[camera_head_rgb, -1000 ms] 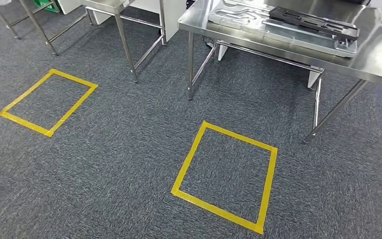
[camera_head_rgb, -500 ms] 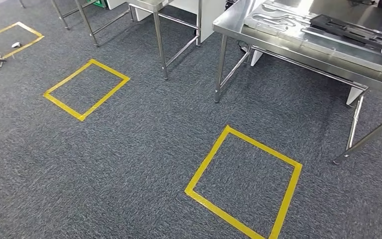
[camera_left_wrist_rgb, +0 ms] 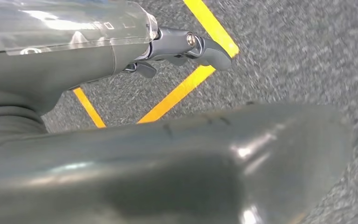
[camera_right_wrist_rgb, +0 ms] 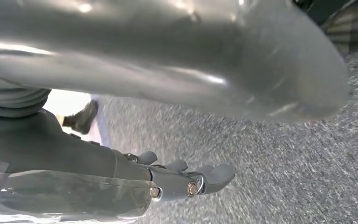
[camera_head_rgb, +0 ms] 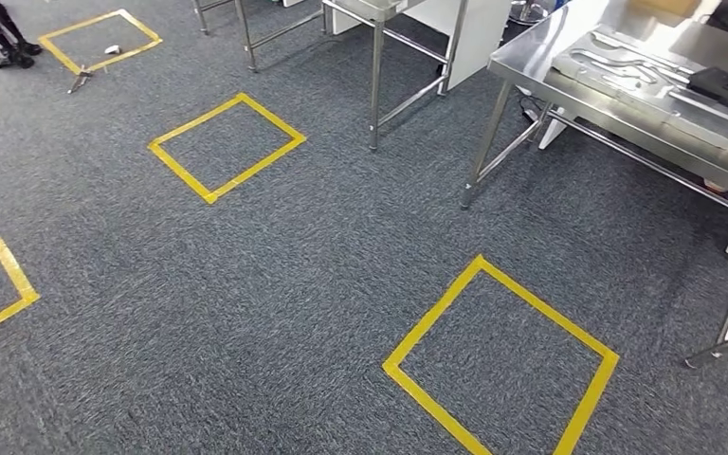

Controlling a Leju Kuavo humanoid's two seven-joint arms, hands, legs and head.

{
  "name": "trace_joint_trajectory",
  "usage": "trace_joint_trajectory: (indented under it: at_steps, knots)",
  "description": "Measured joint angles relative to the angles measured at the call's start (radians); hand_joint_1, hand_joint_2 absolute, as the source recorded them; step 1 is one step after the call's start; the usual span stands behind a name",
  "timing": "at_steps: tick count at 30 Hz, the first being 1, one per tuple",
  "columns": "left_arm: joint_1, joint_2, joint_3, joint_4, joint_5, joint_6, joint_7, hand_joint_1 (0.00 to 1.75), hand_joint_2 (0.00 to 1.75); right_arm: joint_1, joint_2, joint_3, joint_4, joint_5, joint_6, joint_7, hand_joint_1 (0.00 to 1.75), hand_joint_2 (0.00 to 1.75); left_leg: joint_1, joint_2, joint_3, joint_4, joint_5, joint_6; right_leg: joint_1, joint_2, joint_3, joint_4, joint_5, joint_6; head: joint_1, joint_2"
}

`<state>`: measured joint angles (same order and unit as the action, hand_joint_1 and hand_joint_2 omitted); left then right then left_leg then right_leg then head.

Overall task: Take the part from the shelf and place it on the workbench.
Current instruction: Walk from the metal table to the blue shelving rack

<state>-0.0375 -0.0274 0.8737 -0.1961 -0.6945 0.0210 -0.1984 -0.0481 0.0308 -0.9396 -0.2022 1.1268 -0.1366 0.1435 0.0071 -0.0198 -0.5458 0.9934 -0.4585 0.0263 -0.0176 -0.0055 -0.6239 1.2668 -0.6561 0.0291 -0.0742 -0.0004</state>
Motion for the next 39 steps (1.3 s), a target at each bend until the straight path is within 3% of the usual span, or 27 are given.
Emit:
trace_joint_trajectory:
  at_steps: [1, 2, 3, 5, 7, 9, 11, 13, 14, 15, 16, 17, 18, 20, 22, 24, 25, 27, 29, 30, 31, 32, 33, 34, 36, 38, 39]
  knots:
    - [0.001, 0.000, 0.000, 0.000, -0.002, 0.000, 0.005, 0.00, 0.00, 0.001, -0.001, 0.000, 0.000, 0.003, 0.001, -0.001, 0.00, 0.00, -0.003, -0.014, -0.002, 0.000, 0.002, 0.001, 0.002, 0.002, -0.011, 0.020, 0.004, -0.005, 0.000, 0.000]
    - [0.001, -0.001, 0.000, 0.000, -0.005, 0.000, 0.010, 0.00, 0.00, 0.001, -0.003, 0.000, 0.000, 0.006, 0.002, -0.002, 0.00, 0.00, -0.005, -0.029, -0.002, 0.001, 0.003, 0.002, 0.006, 0.005, -0.002, -0.003, 0.028, -0.011, 0.000, 0.000]
    - [0.002, -0.002, 0.000, 0.000, -0.009, 0.000, 0.016, 0.00, 0.00, 0.001, -0.006, 0.000, 0.000, 0.009, 0.004, -0.003, 0.00, 0.00, -0.007, -0.043, -0.001, 0.001, 0.004, 0.001, 0.010, 0.012, 0.026, -0.063, 0.067, -0.019, 0.000, 0.000]
    - [0.002, -0.007, 0.000, 0.000, -0.017, -0.003, 0.025, 0.00, 0.00, 0.000, -0.014, 0.000, 0.000, 0.015, 0.006, -0.007, 0.00, 0.00, -0.008, -0.066, -0.002, 0.002, 0.007, -0.002, 0.023, 0.057, 0.092, -0.208, 0.134, -0.039, 0.000, 0.000]
    - [0.002, -0.014, -0.001, 0.000, -0.023, -0.007, 0.031, 0.00, 0.00, -0.001, -0.022, 0.000, -0.001, 0.018, 0.007, -0.012, 0.00, 0.00, -0.006, -0.086, -0.009, 0.002, 0.012, -0.010, 0.032, 0.084, 0.117, -0.273, 0.157, -0.051, 0.000, 0.000]
    - [0.004, -0.017, -0.001, 0.000, -0.027, -0.010, 0.034, 0.00, 0.00, -0.003, -0.026, 0.000, -0.002, 0.020, 0.010, -0.016, 0.00, 0.00, -0.006, -0.106, -0.016, 0.001, 0.017, -0.020, 0.032, 0.066, 0.118, -0.281, 0.162, -0.056, 0.000, 0.000]
    - [0.009, -0.019, -0.002, 0.000, -0.029, -0.012, 0.034, 0.00, 0.00, -0.003, -0.026, 0.000, -0.002, 0.021, 0.015, -0.019, 0.00, 0.00, -0.009, -0.080, -0.029, 0.027, 0.000, -0.026, 0.027, 0.040, 0.125, -0.297, 0.171, -0.063, 0.000, 0.000]
    - [0.009, -0.020, -0.002, 0.000, -0.029, -0.012, 0.032, 0.00, 0.00, 0.003, -0.024, 0.001, -0.002, 0.024, 0.023, -0.021, 0.00, 0.00, -0.009, -0.023, -0.078, 0.132, -0.064, -0.033, 0.025, 0.010, 0.130, -0.308, 0.175, -0.067, 0.000, 0.000]
    - [0.008, -0.020, -0.002, 0.000, -0.029, -0.014, 0.031, 0.00, 0.00, 0.006, -0.022, 0.001, -0.002, 0.026, 0.027, -0.022, 0.00, 0.00, -0.007, -0.006, -0.112, 0.204, -0.101, -0.038, 0.025, -0.006, 0.129, -0.308, 0.174, -0.069, 0.000, 0.000]
    - [0.008, -0.020, -0.001, 0.000, -0.029, -0.016, 0.029, 0.00, 0.00, 0.008, -0.019, 0.001, -0.002, 0.029, 0.032, -0.022, 0.00, 0.00, -0.003, 0.002, -0.141, 0.265, -0.126, -0.044, 0.024, -0.022, 0.128, -0.307, 0.173, -0.068, 0.000, 0.000]
    - [0.008, -0.020, -0.001, 0.000, -0.028, -0.019, 0.027, 0.00, 0.00, 0.009, -0.016, 0.002, -0.001, 0.033, 0.036, -0.022, 0.00, 0.00, 0.001, 0.005, -0.154, 0.296, -0.132, -0.049, 0.023, -0.037, 0.127, -0.306, 0.171, -0.067, 0.000, 0.000]
    - [0.010, -0.020, -0.001, 0.000, -0.027, -0.022, 0.025, 0.00, 0.00, 0.009, -0.012, 0.003, -0.001, 0.037, 0.040, -0.022, 0.00, 0.00, 0.005, 0.009, -0.147, 0.286, -0.119, -0.054, 0.021, -0.051, 0.127, -0.304, 0.168, -0.064, 0.000, 0.000]
    - [0.011, -0.020, -0.001, 0.000, -0.027, -0.025, 0.022, 0.00, 0.00, 0.008, -0.008, 0.006, -0.001, 0.042, 0.044, -0.022, 0.00, 0.00, 0.009, 0.018, -0.118, 0.235, -0.090, -0.060, 0.018, -0.064, 0.128, -0.300, 0.165, -0.060, 0.000, 0.000]
    - [0.009, -0.021, -0.001, 0.000, -0.023, -0.029, 0.015, 0.00, 0.00, 0.005, -0.001, 0.012, -0.001, 0.050, 0.052, -0.023, 0.00, 0.00, 0.015, 0.064, -0.036, 0.088, -0.030, -0.066, 0.015, -0.087, 0.130, -0.288, 0.154, -0.047, 0.000, 0.000]
    - [0.005, -0.020, -0.001, 0.000, -0.018, -0.030, 0.005, 0.00, 0.00, 0.001, 0.005, 0.019, -0.001, 0.058, 0.059, -0.030, 0.00, 0.00, 0.015, 0.094, 0.002, 0.016, -0.010, -0.056, 0.018, -0.104, 0.134, -0.278, 0.143, -0.033, 0.000, 0.000]
    - [0.005, -0.018, -0.001, 0.000, -0.013, -0.028, -0.004, 0.00, 0.00, -0.007, 0.012, 0.026, -0.001, 0.063, 0.065, -0.042, 0.00, 0.00, 0.011, 0.077, -0.002, 0.013, -0.012, -0.039, 0.017, -0.122, 0.139, -0.278, 0.139, -0.022, 0.000, 0.000]
    - [0.006, -0.017, 0.000, 0.000, -0.011, -0.026, -0.008, 0.00, 0.00, -0.012, 0.015, 0.029, -0.001, 0.065, 0.068, -0.049, 0.00, 0.00, 0.011, 0.067, -0.003, 0.011, -0.009, -0.032, 0.014, -0.116, 0.141, -0.274, 0.134, -0.015, 0.000, 0.000]
    - [0.006, -0.014, 0.000, -0.001, -0.011, -0.024, -0.015, 0.00, 0.00, -0.015, 0.022, 0.035, 0.000, 0.068, 0.071, -0.058, 0.00, 0.00, 0.012, 0.046, -0.001, 0.005, -0.003, -0.019, 0.007, -0.065, 0.120, -0.224, 0.096, -0.006, 0.000, 0.000]
    - [0.004, -0.011, 0.000, -0.001, -0.013, -0.022, -0.022, 0.00, 0.00, -0.013, 0.030, 0.038, 0.001, 0.069, 0.072, -0.064, 0.00, 0.00, 0.010, 0.023, -0.003, 0.004, 0.000, -0.012, 0.004, -0.009, 0.058, -0.095, 0.027, -0.003, 0.000, 0.000]
    - [0.003, -0.009, 0.000, -0.001, -0.015, -0.021, -0.026, 0.00, 0.00, -0.012, 0.032, 0.039, 0.001, 0.069, 0.072, -0.064, 0.00, 0.00, 0.008, 0.010, -0.004, 0.004, 0.000, -0.010, 0.004, -0.001, 0.022, -0.026, 0.001, -0.004, 0.000, 0.000]
    - [0.003, -0.008, 0.000, -0.001, -0.017, -0.020, -0.030, 0.00, 0.00, -0.011, 0.035, 0.040, 0.002, 0.069, 0.072, -0.064, 0.00, 0.00, 0.006, -0.005, -0.003, 0.005, 0.000, -0.009, 0.004, 0.002, -0.004, 0.020, -0.007, -0.006, 0.000, 0.000]
    - [0.004, -0.006, 0.000, -0.002, -0.018, -0.019, -0.033, 0.00, 0.00, -0.010, 0.037, 0.042, 0.002, 0.069, 0.072, -0.064, 0.00, 0.00, 0.004, -0.019, -0.002, 0.005, 0.000, -0.009, 0.004, 0.003, -0.016, 0.032, 0.004, -0.008, 0.000, 0.000]
    - [0.004, -0.005, 0.000, -0.002, -0.019, -0.017, -0.036, 0.00, 0.00, -0.011, 0.039, 0.043, 0.003, 0.070, 0.072, -0.064, 0.00, 0.00, 0.003, -0.034, 0.000, 0.005, -0.001, -0.009, 0.005, 0.006, -0.007, 0.000, 0.037, -0.012, 0.000, 0.000]
    - [0.004, -0.004, 0.000, -0.002, -0.019, -0.015, -0.039, 0.00, 0.00, -0.011, 0.040, 0.043, 0.003, 0.071, 0.072, -0.063, 0.00, 0.00, 0.002, -0.049, 0.003, 0.005, -0.001, -0.010, 0.005, 0.017, 0.017, -0.065, 0.083, -0.017, 0.000, 0.000]
    - [0.003, -0.003, 0.000, -0.002, -0.021, -0.012, -0.042, 0.00, 0.00, -0.010, 0.042, 0.044, 0.004, 0.072, 0.072, -0.060, 0.00, 0.00, 0.002, -0.076, 0.003, 0.007, -0.002, -0.015, 0.005, 0.067, 0.068, -0.200, 0.151, -0.025, 0.000, 0.000]
    - [0.002, -0.002, 0.000, -0.002, -0.024, -0.010, -0.044, 0.00, 0.00, -0.011, 0.045, 0.045, 0.004, 0.072, 0.071, -0.056, 0.00, 0.00, 0.006, -0.099, -0.005, 0.008, 0.000, -0.027, 0.008, 0.093, 0.086, -0.252, 0.165, -0.030, 0.000, 0.000]
    - [0.004, -0.001, 0.000, -0.002, -0.025, -0.009, -0.044, 0.00, 0.00, -0.013, 0.046, 0.045, 0.005, 0.072, 0.070, -0.054, 0.00, 0.00, 0.008, -0.111, -0.009, 0.006, 0.002, -0.034, 0.010, 0.084, 0.086, -0.256, 0.166, -0.033, 0.000, 0.000]
